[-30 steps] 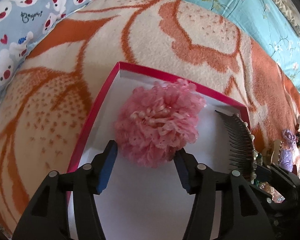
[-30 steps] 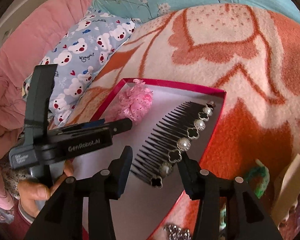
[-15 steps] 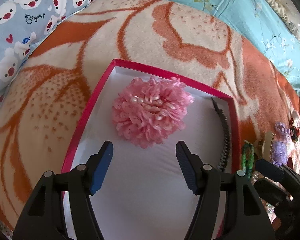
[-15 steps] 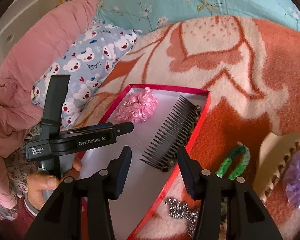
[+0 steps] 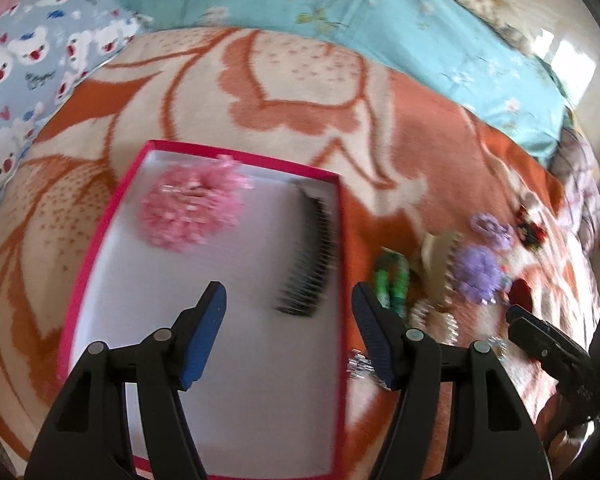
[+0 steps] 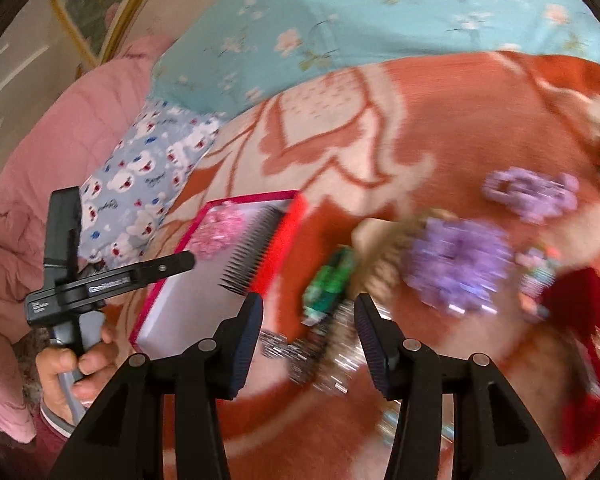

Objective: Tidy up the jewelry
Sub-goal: 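Move both grippers back to the remaining accessories, then grasp the purple flower scrunchie with the left gripper while the right grasps the red bow clip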

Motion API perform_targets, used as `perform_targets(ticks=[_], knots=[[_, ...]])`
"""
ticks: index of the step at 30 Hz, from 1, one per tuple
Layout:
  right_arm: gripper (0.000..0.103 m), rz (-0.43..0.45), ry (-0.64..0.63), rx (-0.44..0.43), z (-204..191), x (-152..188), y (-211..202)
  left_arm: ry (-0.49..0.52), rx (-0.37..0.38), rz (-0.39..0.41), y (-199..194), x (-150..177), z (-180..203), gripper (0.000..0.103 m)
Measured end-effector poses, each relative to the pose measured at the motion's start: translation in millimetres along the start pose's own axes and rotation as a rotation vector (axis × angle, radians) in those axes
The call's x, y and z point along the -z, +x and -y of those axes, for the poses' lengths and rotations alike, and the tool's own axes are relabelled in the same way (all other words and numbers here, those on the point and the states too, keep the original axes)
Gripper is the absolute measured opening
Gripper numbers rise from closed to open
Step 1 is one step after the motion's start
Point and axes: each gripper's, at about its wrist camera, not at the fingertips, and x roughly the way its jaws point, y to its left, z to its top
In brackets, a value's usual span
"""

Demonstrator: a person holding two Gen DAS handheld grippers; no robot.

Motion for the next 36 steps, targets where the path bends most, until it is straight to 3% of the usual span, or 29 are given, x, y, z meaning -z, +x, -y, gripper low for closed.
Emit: perform_targets(ticks=[17, 25, 29, 36], knots=[[0.050, 0.076, 0.035, 0.261, 84.6, 34.0, -104.6, 0.146, 0.109, -0.043, 3.2, 21.5, 101.1, 0.065], [0.050, 0.024, -0.009, 0.324, 100.8, 35.3, -94.4, 0.217, 0.148, -0.073, 27.8, 17.7, 151.8, 0.065], [0.061, -0.019, -0.026, 0.338, 107.2, 34.4, -82.2, 0.242, 0.157, -0.087, 45.3, 12.4, 170.8, 0.065], [0.061, -0.060, 0.002, 0.343, 124.2, 35.2, -71.8, 0.296, 0.170, -0.128, 80.8, 6.7, 203.8, 0.065]])
